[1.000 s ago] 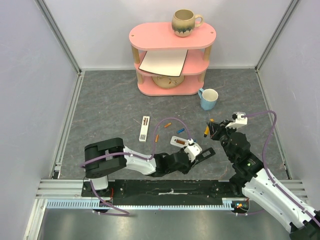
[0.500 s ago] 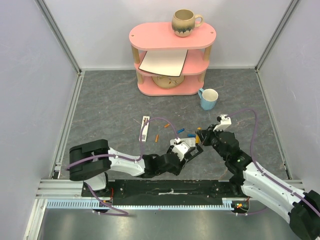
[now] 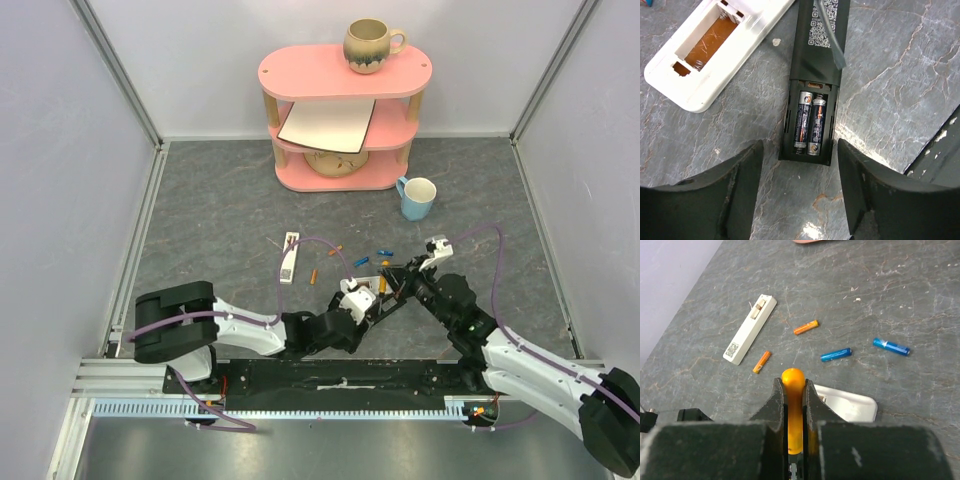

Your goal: Unload the batteries from the remote control

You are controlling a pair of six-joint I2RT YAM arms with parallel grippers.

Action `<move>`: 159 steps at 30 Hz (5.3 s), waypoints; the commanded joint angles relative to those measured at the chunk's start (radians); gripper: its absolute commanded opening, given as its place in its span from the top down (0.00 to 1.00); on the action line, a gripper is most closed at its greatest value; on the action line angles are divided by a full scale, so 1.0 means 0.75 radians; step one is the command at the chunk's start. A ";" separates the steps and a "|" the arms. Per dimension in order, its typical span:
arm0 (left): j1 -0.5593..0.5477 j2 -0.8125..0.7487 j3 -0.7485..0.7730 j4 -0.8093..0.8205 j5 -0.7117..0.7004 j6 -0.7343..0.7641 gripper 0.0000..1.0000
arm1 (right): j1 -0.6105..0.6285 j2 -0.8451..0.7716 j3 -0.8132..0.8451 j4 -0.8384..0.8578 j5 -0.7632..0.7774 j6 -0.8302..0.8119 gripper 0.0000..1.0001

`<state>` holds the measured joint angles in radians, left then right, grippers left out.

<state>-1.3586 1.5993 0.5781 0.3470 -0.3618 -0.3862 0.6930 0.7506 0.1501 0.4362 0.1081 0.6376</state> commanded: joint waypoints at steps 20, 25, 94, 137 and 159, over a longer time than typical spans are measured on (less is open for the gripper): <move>-0.060 0.132 -0.055 -0.154 -0.015 -0.111 0.42 | 0.121 0.196 -0.129 0.445 0.122 0.027 1.00; -0.052 -0.052 -0.047 -0.211 -0.041 -0.088 0.22 | 0.119 0.143 -0.112 0.410 0.107 0.058 1.00; 0.492 -0.877 0.096 -0.575 0.863 0.090 0.98 | -0.077 0.286 0.287 0.520 -0.987 0.356 0.46; 0.490 -0.785 0.084 -0.483 0.928 0.096 0.98 | -0.077 0.400 0.211 0.625 -1.007 0.393 0.54; 0.482 -0.705 0.000 -0.473 0.734 0.092 0.20 | -0.077 0.027 0.307 -0.285 -0.341 -0.059 1.00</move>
<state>-0.9924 1.0264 0.6018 -0.0486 0.2665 -0.3286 0.6346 0.8654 0.3305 0.4290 -0.3801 0.7063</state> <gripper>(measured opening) 0.798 0.081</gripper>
